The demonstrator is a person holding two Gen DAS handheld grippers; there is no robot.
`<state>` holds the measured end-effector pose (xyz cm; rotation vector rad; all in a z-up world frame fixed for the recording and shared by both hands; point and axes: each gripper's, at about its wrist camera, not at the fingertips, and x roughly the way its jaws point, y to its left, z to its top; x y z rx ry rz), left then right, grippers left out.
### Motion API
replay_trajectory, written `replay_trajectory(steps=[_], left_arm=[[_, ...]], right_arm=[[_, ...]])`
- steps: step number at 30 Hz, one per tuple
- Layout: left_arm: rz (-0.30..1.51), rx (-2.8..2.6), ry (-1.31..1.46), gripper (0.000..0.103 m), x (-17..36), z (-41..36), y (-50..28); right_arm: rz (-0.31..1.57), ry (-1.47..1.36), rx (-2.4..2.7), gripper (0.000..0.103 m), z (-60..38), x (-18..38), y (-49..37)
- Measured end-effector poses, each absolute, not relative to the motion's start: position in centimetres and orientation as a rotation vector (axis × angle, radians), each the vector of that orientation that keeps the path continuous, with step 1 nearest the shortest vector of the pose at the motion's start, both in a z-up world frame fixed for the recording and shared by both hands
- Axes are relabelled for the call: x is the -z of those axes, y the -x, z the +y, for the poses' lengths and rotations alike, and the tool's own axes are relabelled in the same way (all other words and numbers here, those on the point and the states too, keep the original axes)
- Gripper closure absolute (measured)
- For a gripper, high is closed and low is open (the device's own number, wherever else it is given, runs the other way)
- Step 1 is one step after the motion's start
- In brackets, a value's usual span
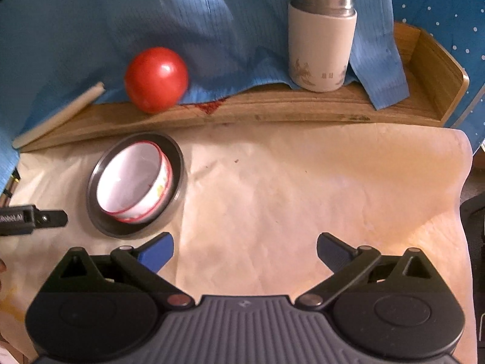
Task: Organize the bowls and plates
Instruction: 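Open both grippers and withdraw them from the stacked bowls, then move both grippers to the rim of the steel plate holding the bowls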
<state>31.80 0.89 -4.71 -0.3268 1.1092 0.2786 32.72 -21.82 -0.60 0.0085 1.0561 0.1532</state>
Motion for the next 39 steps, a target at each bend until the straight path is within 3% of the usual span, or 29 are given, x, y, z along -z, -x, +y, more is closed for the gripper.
replay_trajectory(steps=[39], left_arm=[[1.203,-0.219,0.129,0.003,6.7,0.9,-38.4]], right_arm=[[1.085,0.065,-0.194,0.0,-19.8,0.7,-38.8]])
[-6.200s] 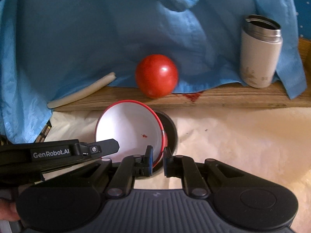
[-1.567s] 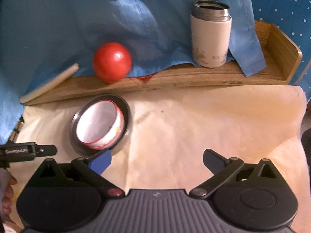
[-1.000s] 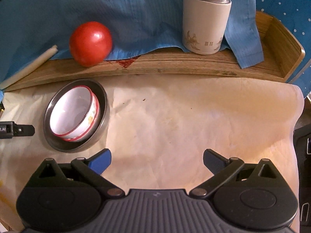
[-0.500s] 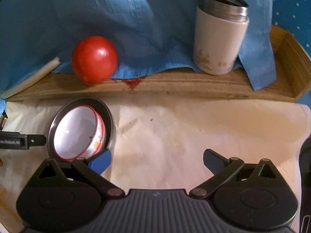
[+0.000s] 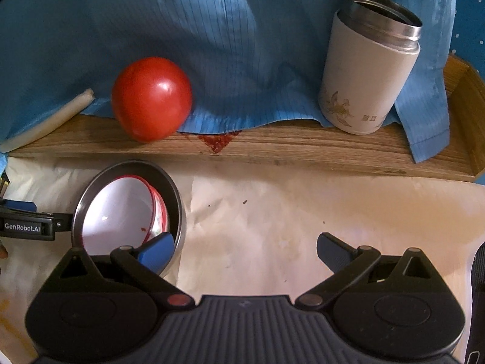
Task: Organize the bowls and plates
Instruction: 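Move both grippers to the rim of the steel plate holding the bowls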
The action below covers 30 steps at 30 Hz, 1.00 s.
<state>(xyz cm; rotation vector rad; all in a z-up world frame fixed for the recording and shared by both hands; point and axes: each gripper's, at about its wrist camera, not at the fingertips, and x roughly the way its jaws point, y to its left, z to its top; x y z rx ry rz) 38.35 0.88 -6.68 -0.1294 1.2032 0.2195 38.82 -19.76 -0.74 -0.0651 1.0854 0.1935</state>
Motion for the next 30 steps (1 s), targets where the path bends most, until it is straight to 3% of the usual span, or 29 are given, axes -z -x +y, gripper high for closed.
replay_trajectory(steps=[30], left_arm=[[1.225,-0.229,0.059,0.002,6.7,-1.8,-40.2]], right_arm=[[1.139,0.077,-0.212,0.0,-18.6,2.9,-40.6]])
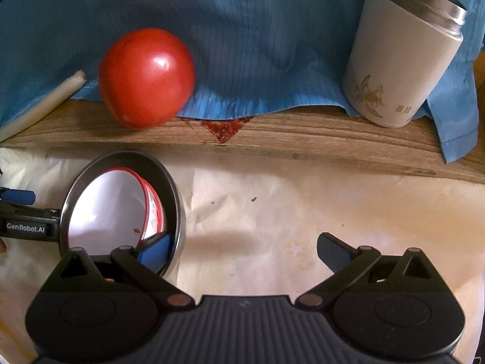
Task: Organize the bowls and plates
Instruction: 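Move both grippers to the rim of the steel plate holding the bowls, then close both grippers on the steel plate rim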
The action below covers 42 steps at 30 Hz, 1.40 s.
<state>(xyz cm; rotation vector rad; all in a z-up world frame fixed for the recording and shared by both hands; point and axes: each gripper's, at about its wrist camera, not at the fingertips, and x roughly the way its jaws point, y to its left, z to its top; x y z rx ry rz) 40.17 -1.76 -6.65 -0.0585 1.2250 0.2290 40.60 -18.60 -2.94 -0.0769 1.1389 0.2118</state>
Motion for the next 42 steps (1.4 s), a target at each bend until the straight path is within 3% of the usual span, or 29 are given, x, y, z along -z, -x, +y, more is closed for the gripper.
replay_trajectory(steps=[12,42], left_arm=[[1.195,-0.204,0.062,0.008,6.2,-1.8,-39.7],[1.096,-0.072,0.177,0.01,3.1,-0.7,-37.0]], right_arm=[[1.133,0.047,-0.213,0.001,-19.2,3.9,-40.4],[1.14,0.038,-0.208,0.001,-19.5,3.7,-39.9]])
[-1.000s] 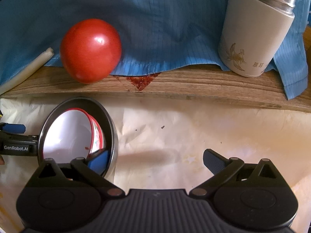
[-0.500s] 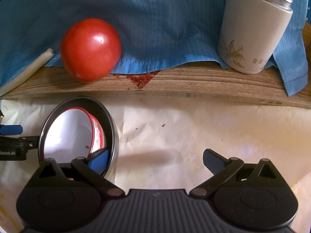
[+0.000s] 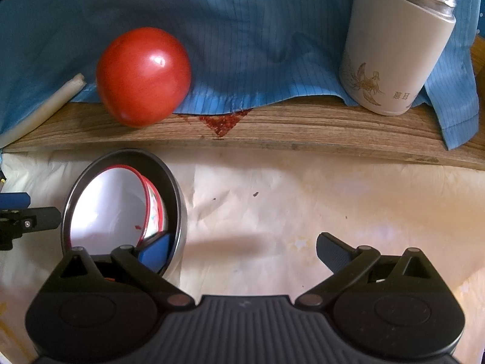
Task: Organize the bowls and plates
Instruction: 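Close both grippers on the steel plate rim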
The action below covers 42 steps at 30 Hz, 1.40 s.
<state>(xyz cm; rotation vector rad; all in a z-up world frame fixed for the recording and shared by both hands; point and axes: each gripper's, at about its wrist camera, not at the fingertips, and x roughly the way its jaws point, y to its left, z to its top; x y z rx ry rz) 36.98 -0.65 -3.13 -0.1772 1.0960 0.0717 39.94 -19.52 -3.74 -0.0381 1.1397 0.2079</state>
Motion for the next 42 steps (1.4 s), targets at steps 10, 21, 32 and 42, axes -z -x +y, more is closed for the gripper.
replay_trajectory(steps=[10,21,32,42], left_arm=[[1.135,-0.047,0.177,0.02,5.1,-1.7,-38.2],[1.148,-0.041,0.214,0.028,6.3,-1.3,-38.8],[1.124,0.028,0.313,0.067,7.1,-1.4,-38.6],[1.11,0.045,0.378,0.084,7.3,-1.2,-38.0]], right_arm=[[1.141,0.036,-0.208,0.002,-19.4,3.7,-39.9],[1.146,0.007,-0.236,0.015,-19.5,3.4,-39.8],[1.13,-0.05,-0.3,0.042,-19.7,3.1,-39.4],[1.112,-0.092,-0.358,0.074,-18.9,2.8,-38.8]])
